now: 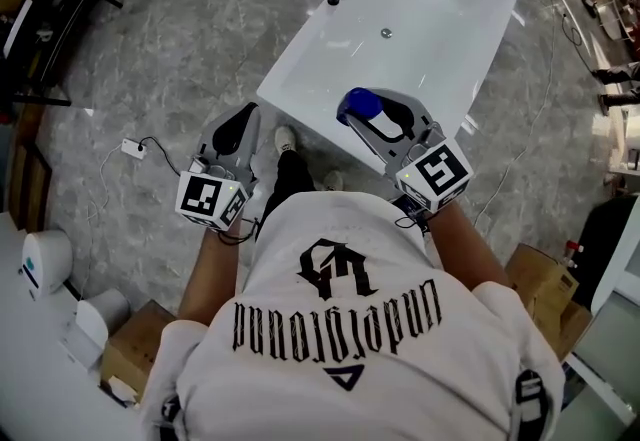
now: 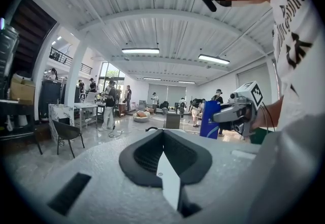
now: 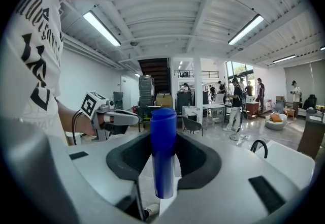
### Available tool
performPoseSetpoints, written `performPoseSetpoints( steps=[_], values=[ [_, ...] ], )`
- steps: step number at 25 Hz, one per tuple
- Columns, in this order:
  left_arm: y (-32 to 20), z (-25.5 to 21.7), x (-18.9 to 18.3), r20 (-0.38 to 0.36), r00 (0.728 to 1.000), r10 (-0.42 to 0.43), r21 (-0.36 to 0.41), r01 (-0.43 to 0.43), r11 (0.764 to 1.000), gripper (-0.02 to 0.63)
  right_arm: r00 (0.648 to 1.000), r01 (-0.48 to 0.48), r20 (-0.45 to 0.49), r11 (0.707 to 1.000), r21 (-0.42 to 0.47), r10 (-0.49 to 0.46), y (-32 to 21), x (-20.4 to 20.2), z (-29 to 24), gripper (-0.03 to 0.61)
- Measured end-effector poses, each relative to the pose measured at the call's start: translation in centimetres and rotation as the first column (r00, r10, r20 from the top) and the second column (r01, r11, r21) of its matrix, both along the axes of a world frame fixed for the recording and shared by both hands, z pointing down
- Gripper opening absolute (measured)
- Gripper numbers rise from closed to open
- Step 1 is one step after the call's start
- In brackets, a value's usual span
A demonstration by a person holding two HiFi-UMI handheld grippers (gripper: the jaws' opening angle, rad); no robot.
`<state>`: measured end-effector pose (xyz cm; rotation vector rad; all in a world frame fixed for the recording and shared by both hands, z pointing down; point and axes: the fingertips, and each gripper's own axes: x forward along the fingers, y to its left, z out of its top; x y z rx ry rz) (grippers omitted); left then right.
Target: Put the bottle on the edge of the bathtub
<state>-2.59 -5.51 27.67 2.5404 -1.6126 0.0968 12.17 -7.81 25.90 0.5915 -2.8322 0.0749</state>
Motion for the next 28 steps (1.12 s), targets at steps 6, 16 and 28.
performPoseSetpoints(
  steps=[6,16,28],
  values=[
    [-2.5,0.8,-1.5,-0.011,1.000,-0.004,-0.017,0.004,1.000,0.015,1.000,0.008,-0.014,1.000,-0.010,-0.008,-2.7,-1.7,0.6,0.155],
    [-7.2,2.0,-3.2,-0.009,1.000,0.025,-0.054,-0.026,0.998,0.015,0.999,0.031,-0.022,0.999,-0.044,-0.032,-7.2,-5.3,1.8,0.155],
    [-10.3,5.6,-6.3,-0.022,0.999,0.030,-0.124,-0.032,0.992,0.015,0.997,0.055,-0.041,0.994,-0.093,-0.059,-11.0,-9.9,5.2,0.155]
  ],
)
